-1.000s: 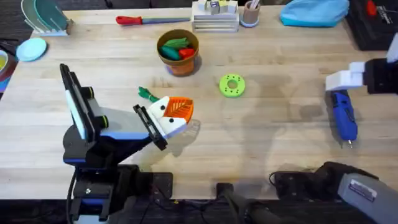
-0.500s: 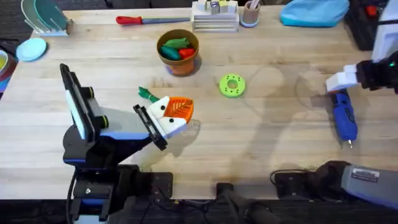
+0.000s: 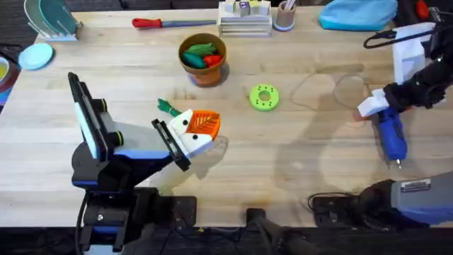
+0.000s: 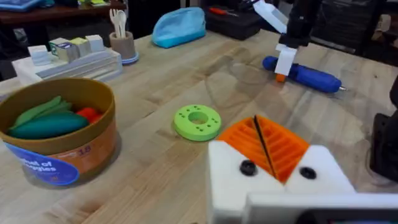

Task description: Pick up the gripper from the table and insert it into the empty holder that is missing its gripper. Then pick up a screw, insert it into the mounting hole, and use the screwdriver to tighten it. Finally, clean up the table by picking up the vegetable and placing it into the bucket.

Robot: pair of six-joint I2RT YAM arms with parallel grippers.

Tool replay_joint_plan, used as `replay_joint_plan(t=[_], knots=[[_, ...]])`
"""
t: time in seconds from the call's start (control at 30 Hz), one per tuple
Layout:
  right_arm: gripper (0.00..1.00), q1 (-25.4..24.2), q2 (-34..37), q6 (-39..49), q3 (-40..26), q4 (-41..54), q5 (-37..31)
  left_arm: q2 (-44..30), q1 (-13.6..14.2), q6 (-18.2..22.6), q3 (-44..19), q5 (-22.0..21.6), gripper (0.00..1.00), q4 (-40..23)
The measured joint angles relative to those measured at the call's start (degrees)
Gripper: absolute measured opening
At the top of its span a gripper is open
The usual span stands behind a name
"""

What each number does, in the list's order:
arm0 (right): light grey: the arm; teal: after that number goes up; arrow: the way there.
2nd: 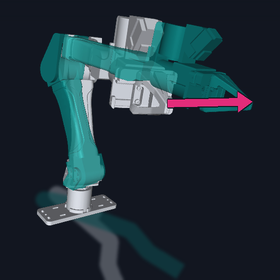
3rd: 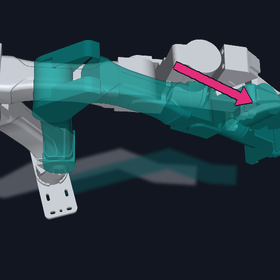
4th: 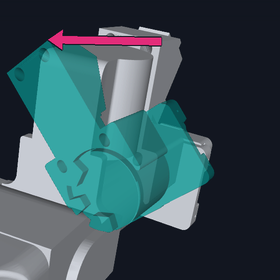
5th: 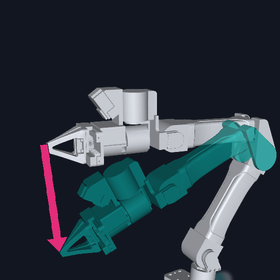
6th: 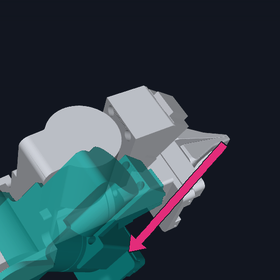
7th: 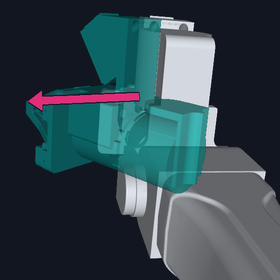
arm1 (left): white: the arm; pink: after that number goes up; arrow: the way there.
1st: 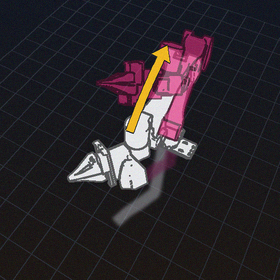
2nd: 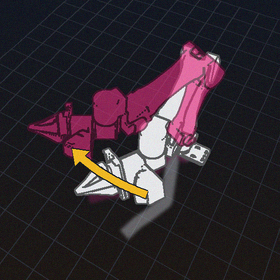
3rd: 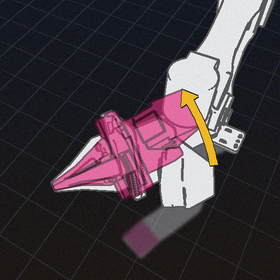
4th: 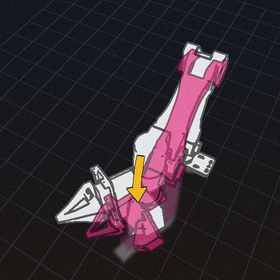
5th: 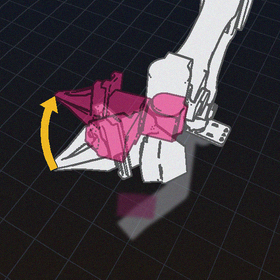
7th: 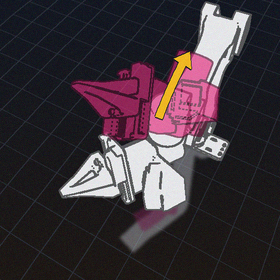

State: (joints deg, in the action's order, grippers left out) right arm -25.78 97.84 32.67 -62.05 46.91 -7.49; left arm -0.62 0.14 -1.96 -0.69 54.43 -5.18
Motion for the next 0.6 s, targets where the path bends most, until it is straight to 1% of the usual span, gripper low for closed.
replay_joint_plan(t=[0.1, 0.13, 0.17, 0.23, 0.27, 0.33, 0.4, 0.47, 0.6], knots=[[0.983, 0.0, 0.3, 0.4, -0.1, 0.0, 0.2, 0.0, 0.0, 0.0, 0.0, 0.0, 0.013, 0.0], [0.949, 0.0, 0.4, 0.5, -0.2, 0.1, 0.4, 0.0, 0.0, 0.0, 0.0, 0.0, 0.013, 0.0], [0.891, 0.0, 0.5, 0.7, -0.3, 0.4, 0.7, 0.0, 0.0, 0.0, 0.0, 0.0, 0.013, 0.0], [0.741, 0.1, 0.7, 0.8, -0.3, 0.9, 1.7, 0.0, 0.0, 0.0, 0.0, 0.0, 0.013, 0.0], [0.701, 0.2, 0.7, 0.8, -0.3, 1.1, 1.9, 0.0, 0.0, 0.0, 0.0, 0.0, 0.013, 0.0], [0.659, 0.2, 0.7, 0.8, -0.3, 1.3, 2.1, 0.0, 0.0, 0.0, 0.0, 0.0, 0.013, 0.0], [0.556, 0.2, 0.7, 0.8, -0.4, 1.5, 2.2, 0.0, 0.0, 0.0, 0.0, 0.0, 0.013, 0.0], [0.478, 0.2, 0.7, 0.8, -0.4, 1.4, 2.1, 0.0, 0.0, 0.0, 0.0, 0.0, 0.013, 0.0], [0.276, 0.2, 0.8, 1.0, -0.4, 0.7, 1.1, 0.0, 0.0, 0.0, 0.0, 0.0, 0.013, 0.0]])
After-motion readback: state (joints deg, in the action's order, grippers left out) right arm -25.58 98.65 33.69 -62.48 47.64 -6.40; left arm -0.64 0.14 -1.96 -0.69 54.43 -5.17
